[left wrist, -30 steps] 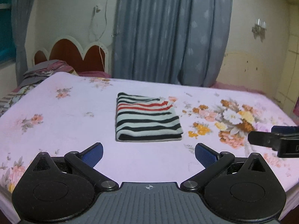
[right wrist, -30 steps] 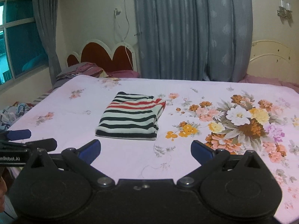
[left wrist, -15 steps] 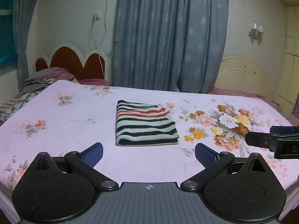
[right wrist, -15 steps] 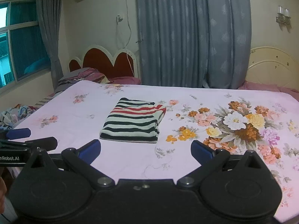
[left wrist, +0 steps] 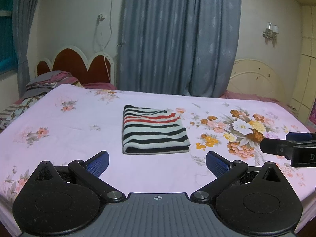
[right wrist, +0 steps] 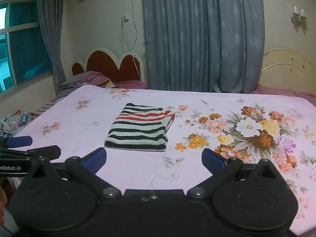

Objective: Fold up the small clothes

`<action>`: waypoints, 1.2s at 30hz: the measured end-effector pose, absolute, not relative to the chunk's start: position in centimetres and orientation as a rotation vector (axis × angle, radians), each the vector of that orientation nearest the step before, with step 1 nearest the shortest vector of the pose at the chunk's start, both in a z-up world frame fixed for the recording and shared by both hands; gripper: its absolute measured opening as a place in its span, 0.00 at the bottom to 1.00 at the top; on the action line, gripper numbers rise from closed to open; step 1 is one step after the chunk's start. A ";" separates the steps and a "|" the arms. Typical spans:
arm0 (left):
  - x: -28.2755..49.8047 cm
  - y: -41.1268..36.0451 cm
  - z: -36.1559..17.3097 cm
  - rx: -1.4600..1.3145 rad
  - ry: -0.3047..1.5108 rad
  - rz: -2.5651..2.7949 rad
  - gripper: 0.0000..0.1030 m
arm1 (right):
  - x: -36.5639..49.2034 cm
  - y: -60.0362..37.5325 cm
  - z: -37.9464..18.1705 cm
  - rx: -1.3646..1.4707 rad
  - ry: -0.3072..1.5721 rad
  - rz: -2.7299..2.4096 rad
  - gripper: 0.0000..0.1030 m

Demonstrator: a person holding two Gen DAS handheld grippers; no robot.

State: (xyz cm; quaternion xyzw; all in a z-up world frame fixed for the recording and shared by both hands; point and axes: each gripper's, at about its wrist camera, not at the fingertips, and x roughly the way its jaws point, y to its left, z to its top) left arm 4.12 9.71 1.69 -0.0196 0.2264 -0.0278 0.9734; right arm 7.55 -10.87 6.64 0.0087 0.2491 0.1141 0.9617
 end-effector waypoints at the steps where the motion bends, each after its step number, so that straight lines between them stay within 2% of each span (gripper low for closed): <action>1: 4.2 9.7 1.7 -0.037 0.457 -0.057 1.00 | 7.6 -10.9 6.6 0.017 0.505 0.231 0.99; 36: 4.5 10.5 1.5 -0.031 0.438 -0.059 1.00 | 8.0 -10.2 6.6 0.021 0.506 0.235 0.99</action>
